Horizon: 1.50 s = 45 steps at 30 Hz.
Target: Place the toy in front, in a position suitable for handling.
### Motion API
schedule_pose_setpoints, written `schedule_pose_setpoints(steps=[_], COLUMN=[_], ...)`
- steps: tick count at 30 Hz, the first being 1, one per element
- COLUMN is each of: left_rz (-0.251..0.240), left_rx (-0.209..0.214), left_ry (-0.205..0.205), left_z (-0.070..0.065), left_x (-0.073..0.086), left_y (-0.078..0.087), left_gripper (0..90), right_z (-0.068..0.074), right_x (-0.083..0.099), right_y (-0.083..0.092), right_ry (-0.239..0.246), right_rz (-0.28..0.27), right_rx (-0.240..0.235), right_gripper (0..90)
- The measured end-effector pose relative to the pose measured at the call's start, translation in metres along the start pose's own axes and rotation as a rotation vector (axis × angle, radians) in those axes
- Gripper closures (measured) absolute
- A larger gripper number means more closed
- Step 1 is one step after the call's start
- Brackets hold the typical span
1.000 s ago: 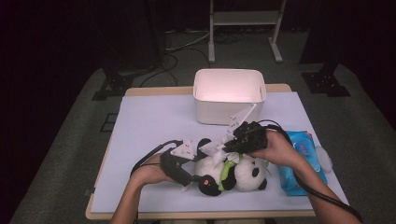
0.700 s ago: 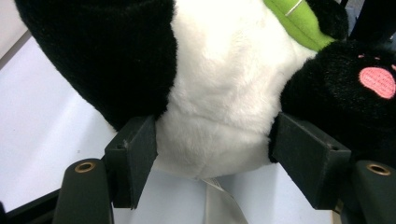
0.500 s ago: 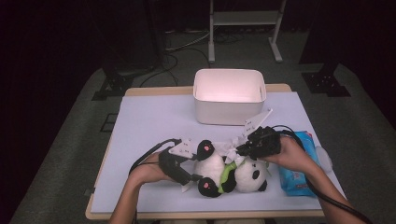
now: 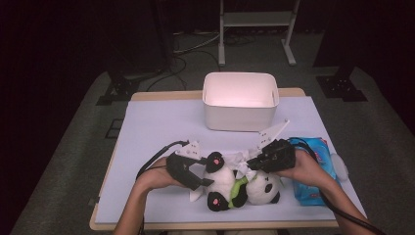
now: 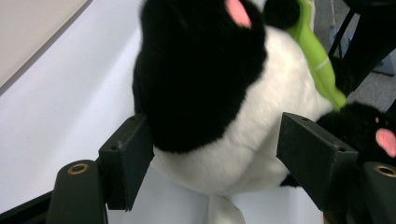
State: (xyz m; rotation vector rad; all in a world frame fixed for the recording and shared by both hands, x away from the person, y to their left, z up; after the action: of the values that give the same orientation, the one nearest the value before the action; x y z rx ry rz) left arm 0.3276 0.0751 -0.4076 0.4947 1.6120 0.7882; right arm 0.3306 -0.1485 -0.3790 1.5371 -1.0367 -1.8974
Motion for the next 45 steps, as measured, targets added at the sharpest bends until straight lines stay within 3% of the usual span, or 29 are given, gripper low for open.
schedule_pose_setpoints(steps=[6, 12, 16, 23, 25, 32, 39, 41, 45], left_rz=[-0.017, -0.011, -0.015, -0.02, -0.018, -0.001, -0.04, -0.067, -0.065], left_rx=[0.024, 0.012, -0.004, -0.029, -0.071, -0.13, -0.12, -0.122, -0.126], left_ry=[0.04, 0.092, 0.08, 0.065, 0.049, 0.019, 0.015, 0.006, -0.006], left_z=[0.005, 0.015, 0.018, 0.021, 0.026, 0.031, 0.026, 0.023, 0.02], left_x=[-0.009, -0.014, -0.015, -0.017, -0.022, -0.026, -0.014, -0.01, -0.008], left_y=[-0.002, -0.004, -0.004, -0.002, 0.003, 0.019, 0.02, 0.019, 0.02], left_gripper=[27.7, 44.8, 53.2, 56.8, 57.4, 57.7, 57.2, 56.9, 56.8], right_z=[0.003, -0.001, -0.005, -0.012, -0.016, -0.022, -0.017, -0.018, -0.02], right_x=[-0.001, 0.0, -0.001, -0.009, -0.013, -0.027, -0.023, -0.015, -0.006], right_y=[-0.003, -0.004, -0.005, -0.007, -0.007, -0.007, -0.005, 0.004, 0.015], right_ry=[0.0, -0.012, -0.028, -0.036, -0.035, -0.037, -0.022, -0.038, -0.051], right_rz=[-0.003, -0.015, -0.029, -0.042, -0.047, -0.069, -0.051, -0.052, -0.046], right_rx=[-0.013, -0.01, -0.011, -0.014, -0.012, -0.014, -0.019, -0.013, 0.008], right_gripper=[81.6, 81.6, 81.7, 81.8, 81.8, 81.8, 81.7, 81.7, 81.6])
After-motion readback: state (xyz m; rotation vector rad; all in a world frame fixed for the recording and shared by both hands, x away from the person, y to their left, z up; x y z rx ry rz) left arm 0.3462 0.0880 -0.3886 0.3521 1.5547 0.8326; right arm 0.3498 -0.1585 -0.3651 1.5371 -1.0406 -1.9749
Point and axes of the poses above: each handheld gripper's, and its own axes: y roughly backward along the jaws, x roughly out of its underside, z roughly to its left, the point moved 5 cm from there along -y, roughly forward along the jaws, and after that the axes turned 4 degrees about z, right-handed, at the moved point
